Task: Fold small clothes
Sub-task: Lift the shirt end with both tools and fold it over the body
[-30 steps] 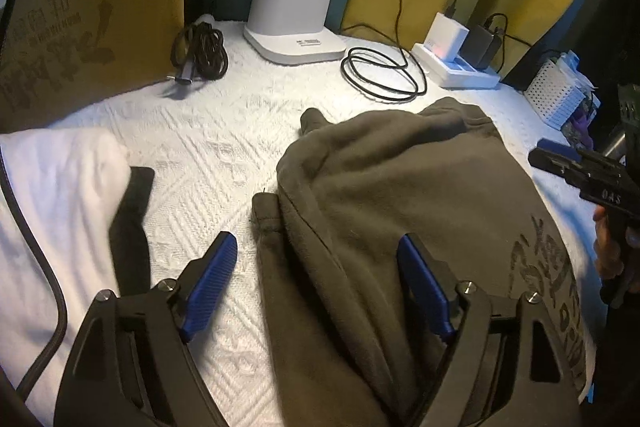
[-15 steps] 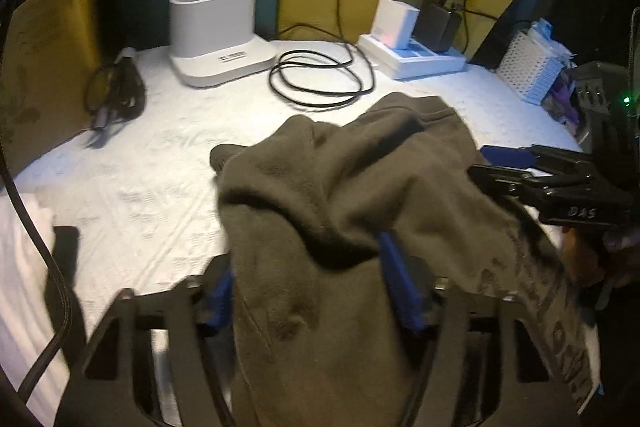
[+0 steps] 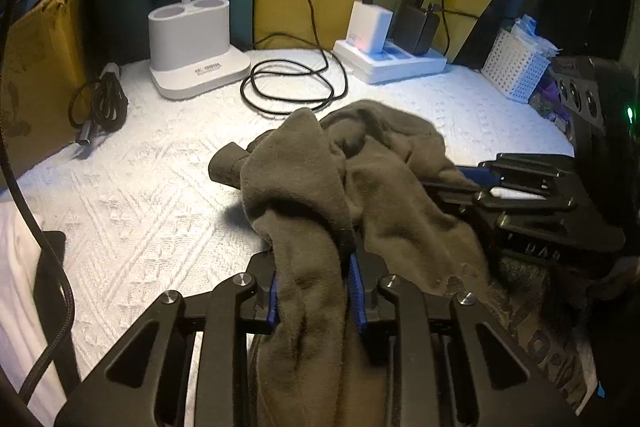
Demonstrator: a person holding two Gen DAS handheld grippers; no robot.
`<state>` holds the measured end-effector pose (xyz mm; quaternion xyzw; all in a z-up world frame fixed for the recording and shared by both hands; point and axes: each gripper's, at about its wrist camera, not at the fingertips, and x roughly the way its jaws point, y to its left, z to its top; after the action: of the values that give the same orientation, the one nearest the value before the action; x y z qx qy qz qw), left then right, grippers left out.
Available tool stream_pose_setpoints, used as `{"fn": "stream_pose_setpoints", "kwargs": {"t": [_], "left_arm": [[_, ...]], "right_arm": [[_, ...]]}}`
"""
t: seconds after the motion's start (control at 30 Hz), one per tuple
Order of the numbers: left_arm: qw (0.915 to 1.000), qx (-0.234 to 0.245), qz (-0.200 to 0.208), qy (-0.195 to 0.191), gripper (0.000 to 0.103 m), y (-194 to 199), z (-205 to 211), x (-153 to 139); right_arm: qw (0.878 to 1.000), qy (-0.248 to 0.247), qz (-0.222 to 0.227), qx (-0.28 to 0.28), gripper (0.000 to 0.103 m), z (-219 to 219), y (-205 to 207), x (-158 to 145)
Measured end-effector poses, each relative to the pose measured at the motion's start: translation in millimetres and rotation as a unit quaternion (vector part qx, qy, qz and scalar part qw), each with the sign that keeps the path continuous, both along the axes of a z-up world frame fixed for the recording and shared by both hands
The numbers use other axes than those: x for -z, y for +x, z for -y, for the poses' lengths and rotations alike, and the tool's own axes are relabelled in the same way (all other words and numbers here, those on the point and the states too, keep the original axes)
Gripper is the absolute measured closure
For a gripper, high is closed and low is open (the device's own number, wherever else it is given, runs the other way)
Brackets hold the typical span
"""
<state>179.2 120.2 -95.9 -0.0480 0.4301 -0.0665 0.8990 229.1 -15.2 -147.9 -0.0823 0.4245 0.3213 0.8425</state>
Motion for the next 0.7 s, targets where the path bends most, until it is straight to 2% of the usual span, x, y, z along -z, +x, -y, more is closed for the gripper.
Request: {"fn": "stream_pose_setpoints", "kwargs": {"t": [0.1,0.23,0.47,0.7], "left_arm": [[0.9999,0.001,0.014,0.003,0.079,-6,4,-7],[0.9993,0.005,0.037,0.011,0.079,-20,9,-22],[0.9958,0.006,0.09,0.014,0.08,-51,16,-62],[0.9903,0.004,0.138,0.019,0.08,-86,27,-97]], "right_arm": [[0.999,-0.022,0.031,-0.007,0.082,-5,-10,-4],[0.998,-0.018,0.057,0.005,0.083,1,-22,-19],[0.991,-0.009,0.133,0.011,0.083,12,-60,-69],[0.982,0.005,0.188,0.022,0.083,21,-105,-111]]}}
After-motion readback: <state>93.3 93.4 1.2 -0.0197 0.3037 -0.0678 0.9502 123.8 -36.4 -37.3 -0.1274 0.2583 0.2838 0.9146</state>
